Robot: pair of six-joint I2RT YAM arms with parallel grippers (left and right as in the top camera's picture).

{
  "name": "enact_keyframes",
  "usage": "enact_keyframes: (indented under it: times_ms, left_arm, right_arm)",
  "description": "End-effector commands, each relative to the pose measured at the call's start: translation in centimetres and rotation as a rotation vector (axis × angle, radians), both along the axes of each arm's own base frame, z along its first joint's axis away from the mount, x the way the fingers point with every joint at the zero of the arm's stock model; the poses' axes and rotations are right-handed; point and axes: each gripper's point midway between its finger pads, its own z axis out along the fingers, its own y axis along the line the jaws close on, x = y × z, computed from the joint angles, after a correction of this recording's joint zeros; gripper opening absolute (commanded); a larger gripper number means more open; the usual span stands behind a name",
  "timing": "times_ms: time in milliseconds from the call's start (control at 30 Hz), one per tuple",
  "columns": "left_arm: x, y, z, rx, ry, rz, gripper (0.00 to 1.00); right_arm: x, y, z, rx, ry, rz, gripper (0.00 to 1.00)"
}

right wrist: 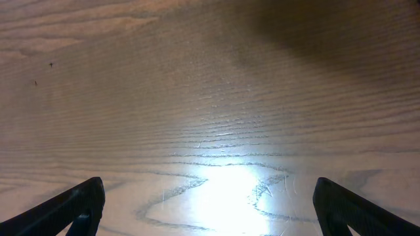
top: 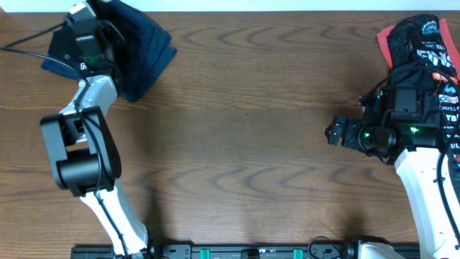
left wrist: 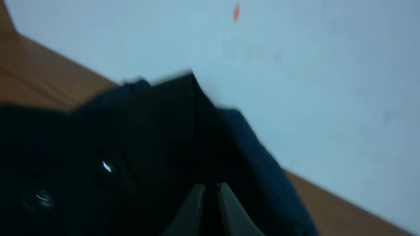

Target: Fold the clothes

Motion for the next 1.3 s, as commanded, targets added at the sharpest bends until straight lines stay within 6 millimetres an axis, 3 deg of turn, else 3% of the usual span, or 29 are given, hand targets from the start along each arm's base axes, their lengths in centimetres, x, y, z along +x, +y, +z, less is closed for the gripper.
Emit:
enact_keyframes:
  times_ms: [0,167,200,300,367,467,500,533,633,733,833,1033,1133,1267]
  left_arm:
    - [0.3,0.1,-3.8,-0.012,0.054,-0.001,0.09]
    - [0.3,-0.7,-7.7,-0.043,0.111,-0.034,0.17]
    - [0.4,-0.9,-7.9,-0.047,0.115,-0.042,0.23]
    - [0.5,-1.2,-7.1,-0.043,0.102,-0.047,0.26]
    - [0.5,-1.6,-5.4,-0.041,0.086,-0.055,0.42]
    - [0.0,-2.3,-0.6,-0.032,0.045,-0.067,0.55]
    - [-0.2,-2.6,0.8,-0.029,0.033,-0.07,0.66]
    - [-0.7,-3.0,2.9,-0.026,0.019,-0.076,0.85]
    - [-3.0,-4.4,8.4,-0.024,0.012,-0.092,0.98]
    - [-6.6,-5.6,13.7,-0.024,0.009,-0.105,0.98]
    - [-11.4,-6.4,18.1,-0.033,0.017,-0.105,0.98]
    - [-23.6,-9.0,24.4,-0.095,0.028,-0.137,0.98]
    - [-29.9,-10.3,24.5,-0.116,0.081,-0.158,0.98]
    - [-37.2,-11.6,23.0,-0.138,0.149,-0.171,0.98]
  right_arm:
    - [0.1,-0.3,0.0,-0.008,-0.004,0.007,0.99]
    - [0.1,-0.2,0.0,-0.008,-0.005,0.007,0.99]
    - [0.1,-0.2,0.0,-0.003,-0.004,0.005,0.99]
    - [0.0,0.0,0.0,0.011,0.001,0.003,0.99]
    - [-0.2,0.0,-0.1,0.01,0.009,0.002,0.99]
    - [-0.5,0.0,-0.2,0.012,0.022,0.001,0.99]
    - [-0.5,0.0,-0.2,0.013,0.026,-0.003,0.99]
    - [-0.6,0.0,-0.3,0.015,0.031,-0.007,0.99]
    - [-0.4,0.0,-0.1,0.019,0.021,-0.018,0.99]
    - [0.4,0.6,0.3,0.055,-0.011,-0.015,0.99]
    - [0.5,1.7,1.1,0.116,-0.026,0.011,0.99]
    - [-0.2,3.6,3.3,0.222,-0.078,0.061,0.99]
    - [-1.2,4.2,5.0,0.246,-0.119,0.079,0.99]
    - [-3.2,4.4,7.3,0.24,-0.184,0.095,0.99]
